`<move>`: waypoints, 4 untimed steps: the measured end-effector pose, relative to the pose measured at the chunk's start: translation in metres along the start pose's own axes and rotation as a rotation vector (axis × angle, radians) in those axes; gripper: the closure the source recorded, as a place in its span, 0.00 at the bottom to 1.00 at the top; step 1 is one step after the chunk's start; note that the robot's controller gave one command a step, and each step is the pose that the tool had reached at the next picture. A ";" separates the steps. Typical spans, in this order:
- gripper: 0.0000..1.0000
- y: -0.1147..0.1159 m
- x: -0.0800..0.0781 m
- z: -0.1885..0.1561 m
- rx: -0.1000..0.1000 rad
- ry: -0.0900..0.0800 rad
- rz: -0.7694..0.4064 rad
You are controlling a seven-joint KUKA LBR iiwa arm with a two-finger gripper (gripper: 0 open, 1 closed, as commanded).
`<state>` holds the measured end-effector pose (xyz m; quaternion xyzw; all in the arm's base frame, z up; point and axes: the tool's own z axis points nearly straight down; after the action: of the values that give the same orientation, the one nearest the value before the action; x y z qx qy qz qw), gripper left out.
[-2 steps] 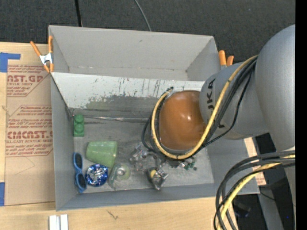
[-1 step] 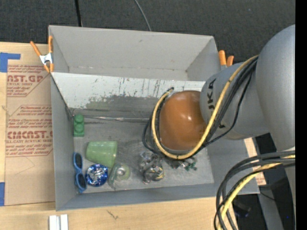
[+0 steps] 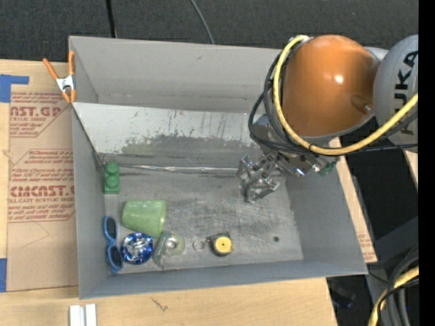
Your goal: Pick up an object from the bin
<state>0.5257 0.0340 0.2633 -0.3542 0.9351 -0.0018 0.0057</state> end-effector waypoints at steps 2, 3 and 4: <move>0.00 0.014 0.010 0.107 -0.011 0.006 -0.353; 0.00 0.054 0.002 0.183 -0.017 0.007 -0.660; 0.00 -0.012 0.016 0.191 -0.010 -0.001 -0.513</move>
Offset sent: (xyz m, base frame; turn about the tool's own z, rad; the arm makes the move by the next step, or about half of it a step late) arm -0.0153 0.0032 -0.1067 -0.3541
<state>0.5235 0.0148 0.0725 -0.5799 0.8146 0.0017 0.0035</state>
